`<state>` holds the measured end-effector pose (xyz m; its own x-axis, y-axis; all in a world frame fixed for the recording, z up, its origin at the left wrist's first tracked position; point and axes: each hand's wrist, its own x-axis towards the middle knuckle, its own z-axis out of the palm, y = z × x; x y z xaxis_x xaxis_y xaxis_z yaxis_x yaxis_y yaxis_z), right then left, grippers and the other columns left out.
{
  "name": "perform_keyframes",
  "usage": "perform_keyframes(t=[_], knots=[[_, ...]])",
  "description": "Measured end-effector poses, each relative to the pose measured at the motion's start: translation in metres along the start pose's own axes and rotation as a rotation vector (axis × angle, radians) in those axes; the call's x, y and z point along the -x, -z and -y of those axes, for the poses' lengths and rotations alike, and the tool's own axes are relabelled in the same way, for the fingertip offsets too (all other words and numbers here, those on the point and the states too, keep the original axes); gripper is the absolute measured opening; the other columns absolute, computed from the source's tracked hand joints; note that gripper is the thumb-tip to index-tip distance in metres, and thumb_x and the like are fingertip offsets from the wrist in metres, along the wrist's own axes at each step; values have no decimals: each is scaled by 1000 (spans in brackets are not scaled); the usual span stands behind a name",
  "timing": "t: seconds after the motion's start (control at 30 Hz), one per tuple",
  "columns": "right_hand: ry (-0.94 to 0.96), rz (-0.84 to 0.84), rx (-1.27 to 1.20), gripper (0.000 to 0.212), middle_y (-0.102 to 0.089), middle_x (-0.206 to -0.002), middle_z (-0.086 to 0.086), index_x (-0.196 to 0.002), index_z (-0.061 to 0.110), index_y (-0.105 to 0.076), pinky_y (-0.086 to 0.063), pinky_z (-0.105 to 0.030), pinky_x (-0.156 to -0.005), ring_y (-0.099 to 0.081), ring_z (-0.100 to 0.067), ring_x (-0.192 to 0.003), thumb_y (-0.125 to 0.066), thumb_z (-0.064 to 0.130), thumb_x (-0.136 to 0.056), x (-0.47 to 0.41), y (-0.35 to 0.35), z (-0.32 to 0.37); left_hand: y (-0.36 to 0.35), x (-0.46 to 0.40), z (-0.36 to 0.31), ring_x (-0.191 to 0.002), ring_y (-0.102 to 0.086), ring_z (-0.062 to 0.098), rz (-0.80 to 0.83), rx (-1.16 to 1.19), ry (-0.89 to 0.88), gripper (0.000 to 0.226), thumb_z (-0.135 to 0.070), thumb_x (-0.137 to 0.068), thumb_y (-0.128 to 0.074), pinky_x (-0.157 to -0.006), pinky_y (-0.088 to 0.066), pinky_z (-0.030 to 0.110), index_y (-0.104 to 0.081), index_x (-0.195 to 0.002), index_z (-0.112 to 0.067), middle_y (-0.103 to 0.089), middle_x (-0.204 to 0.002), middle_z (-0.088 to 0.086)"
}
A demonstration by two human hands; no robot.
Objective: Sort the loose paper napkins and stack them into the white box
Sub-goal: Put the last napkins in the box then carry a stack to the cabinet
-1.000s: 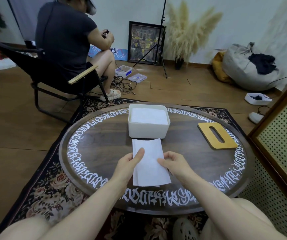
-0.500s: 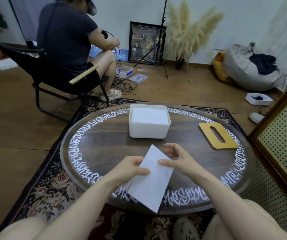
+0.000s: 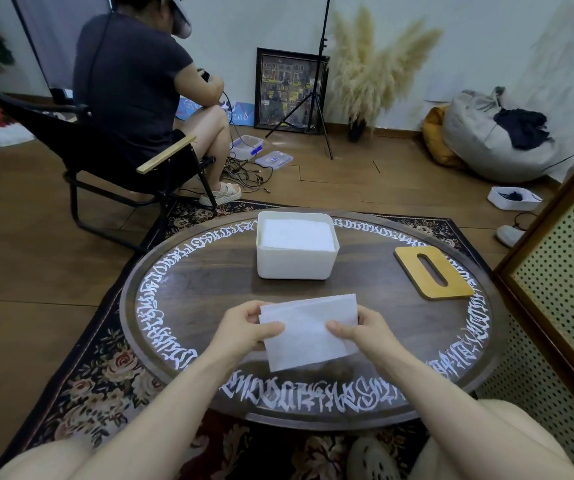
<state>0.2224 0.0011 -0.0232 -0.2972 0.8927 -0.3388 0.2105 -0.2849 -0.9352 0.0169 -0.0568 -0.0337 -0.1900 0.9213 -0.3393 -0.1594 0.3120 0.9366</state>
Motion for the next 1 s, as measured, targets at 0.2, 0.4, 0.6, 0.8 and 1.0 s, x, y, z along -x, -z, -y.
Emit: perform_keyframes(t=[0.2, 0.4, 0.6, 0.8, 1.0], knots=[[-12, -21, -163, 25, -71, -102, -11, -105, 5, -63, -55, -33, -83, -68, -24, -95, -69, -1, -81, 0, -14, -21, -10, 4, 16, -80, -63, 24, -51, 41, -100, 25, 13, -75, -69, -77, -54, 43, -66, -91, -7, -68, -87, 10], [13, -18, -63, 19, -62, -77, -6, -84, 8, -61, -50, -33, -63, -58, -20, -72, -65, -10, -81, 3, -13, -34, -6, 4, 30, -78, -62, 18, -35, -42, -103, 30, 11, -75, -70, -70, -54, 31, -68, -93, -12, -68, -85, 6], [26, -10, -38, 13, -61, -80, -10, -83, 11, -62, -51, -36, -65, -59, -25, -75, -62, -2, -86, 1, -14, -35, -10, 3, 33, -79, -64, 16, -16, -84, -125, 31, 10, -76, -68, -71, -55, 28, -68, -95, -14, -69, -86, 3], [40, -20, -4, 10, -63, -85, -9, -89, 9, -62, -54, -47, -78, -60, -27, -82, -62, -1, -86, 0, -15, -36, -5, -1, 40, -86, -64, 22, -26, -127, -123, 32, 13, -75, -67, -80, -54, 40, -68, -95, -11, -69, -90, 8], [32, -76, 184, 22, -72, -91, 0, -89, 21, -65, -53, -45, -91, -67, -23, -93, -70, 1, -82, -10, -9, -53, 5, -3, 50, -79, -66, 1, -72, -301, -200, 30, 10, -76, -69, -73, -53, 21, -67, -91, -17, -71, -85, -7]])
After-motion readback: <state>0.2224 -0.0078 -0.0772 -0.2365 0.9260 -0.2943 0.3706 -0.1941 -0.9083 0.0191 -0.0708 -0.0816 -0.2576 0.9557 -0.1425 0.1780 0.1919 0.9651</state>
